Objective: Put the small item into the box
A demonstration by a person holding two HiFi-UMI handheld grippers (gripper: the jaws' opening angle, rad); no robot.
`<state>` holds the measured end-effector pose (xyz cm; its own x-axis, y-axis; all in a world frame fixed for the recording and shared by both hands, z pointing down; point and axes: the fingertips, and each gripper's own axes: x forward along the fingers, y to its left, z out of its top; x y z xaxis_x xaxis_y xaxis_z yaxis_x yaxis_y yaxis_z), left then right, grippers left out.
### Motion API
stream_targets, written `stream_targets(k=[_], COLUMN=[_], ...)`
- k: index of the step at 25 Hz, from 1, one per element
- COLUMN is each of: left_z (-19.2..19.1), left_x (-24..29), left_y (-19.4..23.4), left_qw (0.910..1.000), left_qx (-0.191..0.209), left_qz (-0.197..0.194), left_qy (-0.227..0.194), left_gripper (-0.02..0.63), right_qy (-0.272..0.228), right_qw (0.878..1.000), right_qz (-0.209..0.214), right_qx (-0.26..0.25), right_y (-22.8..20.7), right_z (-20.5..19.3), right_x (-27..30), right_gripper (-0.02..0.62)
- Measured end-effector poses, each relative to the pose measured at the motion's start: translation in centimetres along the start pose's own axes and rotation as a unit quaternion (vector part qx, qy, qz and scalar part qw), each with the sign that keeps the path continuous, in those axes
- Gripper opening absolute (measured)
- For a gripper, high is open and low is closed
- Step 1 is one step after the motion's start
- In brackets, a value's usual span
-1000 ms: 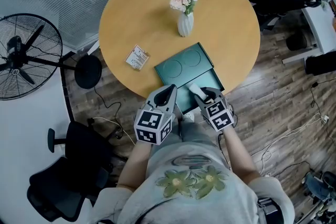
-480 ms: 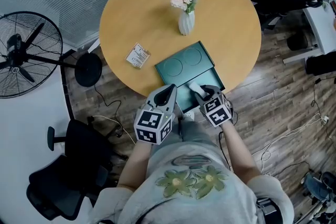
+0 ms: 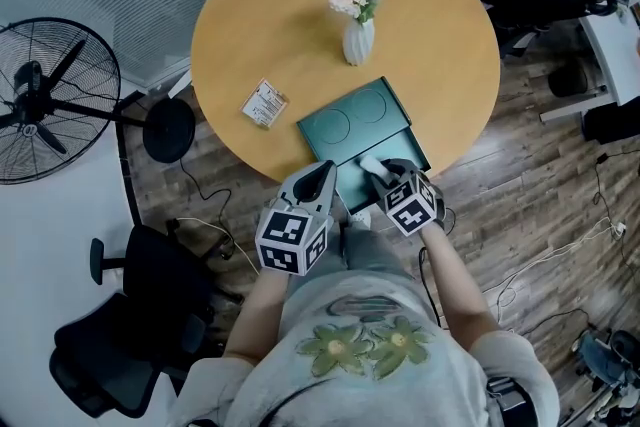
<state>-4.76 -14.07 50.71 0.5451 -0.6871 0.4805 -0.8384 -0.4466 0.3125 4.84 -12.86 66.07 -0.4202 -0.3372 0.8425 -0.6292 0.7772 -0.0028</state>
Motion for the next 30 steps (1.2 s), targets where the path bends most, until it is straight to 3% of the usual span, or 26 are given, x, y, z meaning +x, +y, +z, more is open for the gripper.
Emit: stream_targets(k=[9,30], left_z=[-0.4,-0.9], left_x=[0.0,0.2], left_y=[0.4,1.0], left_qw=[1.0000,1.0000], left_qx=[-0.004,-0.007], left_qz=[0.002,-0.001], left_qy=[0.003,0.007], left_gripper=[0.002,0.002], right_qy=[0.030,0.075], right_qw=[0.999,0.995], right_qz=[0.008,0.025], right_qx=[-0.038,-0.068], right_y=[0.1,0.3], right_z=[-1.0,-2.2], right_x=[1.8,4.5], right_gripper=[0.135,0.137])
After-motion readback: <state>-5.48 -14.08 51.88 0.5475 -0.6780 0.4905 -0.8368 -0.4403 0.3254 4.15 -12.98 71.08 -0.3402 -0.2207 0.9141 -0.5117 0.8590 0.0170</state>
